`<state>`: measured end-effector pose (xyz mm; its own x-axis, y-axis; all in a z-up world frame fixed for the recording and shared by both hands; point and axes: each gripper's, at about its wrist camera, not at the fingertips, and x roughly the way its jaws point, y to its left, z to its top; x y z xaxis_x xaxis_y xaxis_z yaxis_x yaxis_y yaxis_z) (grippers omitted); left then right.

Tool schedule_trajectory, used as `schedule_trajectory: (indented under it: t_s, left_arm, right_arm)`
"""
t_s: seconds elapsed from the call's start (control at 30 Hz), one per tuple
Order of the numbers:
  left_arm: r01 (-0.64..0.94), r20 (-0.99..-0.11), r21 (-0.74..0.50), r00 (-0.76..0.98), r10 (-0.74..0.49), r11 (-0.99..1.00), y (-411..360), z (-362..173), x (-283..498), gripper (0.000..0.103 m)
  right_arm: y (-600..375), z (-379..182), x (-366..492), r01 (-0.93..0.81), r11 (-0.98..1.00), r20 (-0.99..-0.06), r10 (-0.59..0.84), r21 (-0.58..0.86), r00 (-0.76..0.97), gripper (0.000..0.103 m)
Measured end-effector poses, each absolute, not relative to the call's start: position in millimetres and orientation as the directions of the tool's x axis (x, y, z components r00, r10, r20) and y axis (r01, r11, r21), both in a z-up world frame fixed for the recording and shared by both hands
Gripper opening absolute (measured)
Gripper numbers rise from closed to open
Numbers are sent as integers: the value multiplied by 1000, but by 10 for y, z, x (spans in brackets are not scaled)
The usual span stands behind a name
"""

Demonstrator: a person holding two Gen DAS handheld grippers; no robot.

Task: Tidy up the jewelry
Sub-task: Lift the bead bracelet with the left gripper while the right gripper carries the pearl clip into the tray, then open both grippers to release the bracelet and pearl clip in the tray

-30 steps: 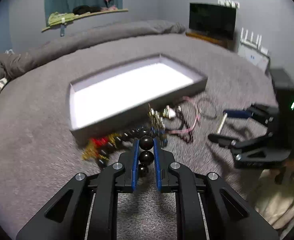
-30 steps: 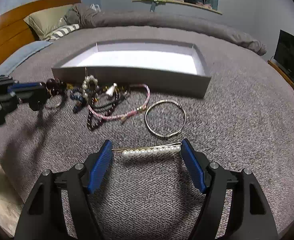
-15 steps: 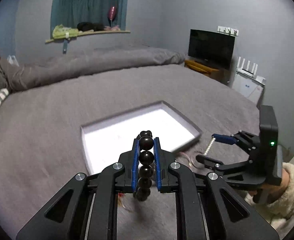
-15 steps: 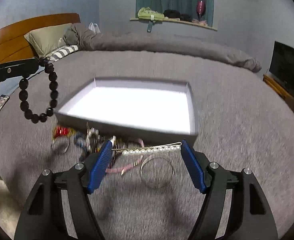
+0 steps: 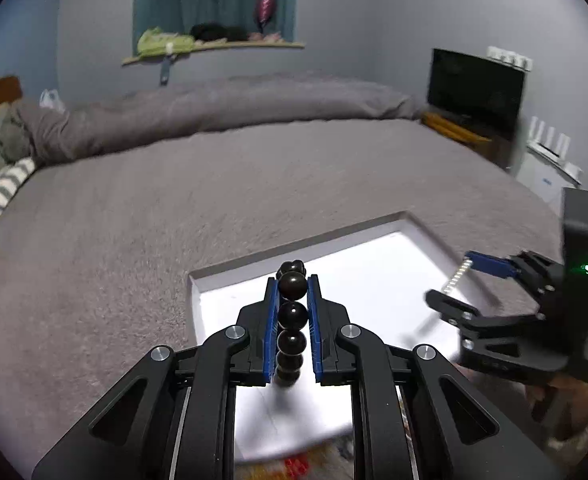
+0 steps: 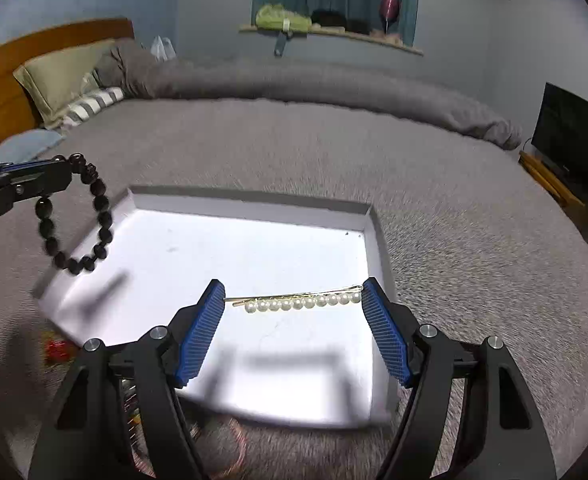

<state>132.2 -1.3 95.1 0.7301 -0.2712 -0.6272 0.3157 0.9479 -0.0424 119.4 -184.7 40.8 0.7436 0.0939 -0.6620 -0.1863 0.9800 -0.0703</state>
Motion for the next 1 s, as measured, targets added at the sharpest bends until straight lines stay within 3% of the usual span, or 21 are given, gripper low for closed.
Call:
schedule_trajectory:
  t_s: [0.17,0.37,0.77,0.83,0.9,1.0]
  left_arm:
    - [250,-663,-140,695,-278,958,146,647,1722,15]
    - [157,-708,-116,679,-193,981,399,366,1873,15]
    - [178,-762,-77,624,-173,981,307,141,1973,15]
    - [171,-763,-77,624,-169,982,295,148,1971,21]
    - [172,-754,-86,632,-177,981,319,158,1940,34]
    - [171,-749,-75,641,-168,982,288,193,1906,35]
  right_arm:
    - [-1853,271,1390,-167,979,-683,46,-113,729,70]
    - [-1837,119,1463,-187,973,-721,31,-137,692,70]
    - [-1750,87,1498,-207,969,-740,40,-135,672,70]
    - [-1779,88,1493,-205,970,-740,44,-129,672,71]
    - [-1784,95,1487,-202,972,-738,47,-121,673,75]
    - [-1767,122,1482,-203,972,-729,54,-118,682,79]
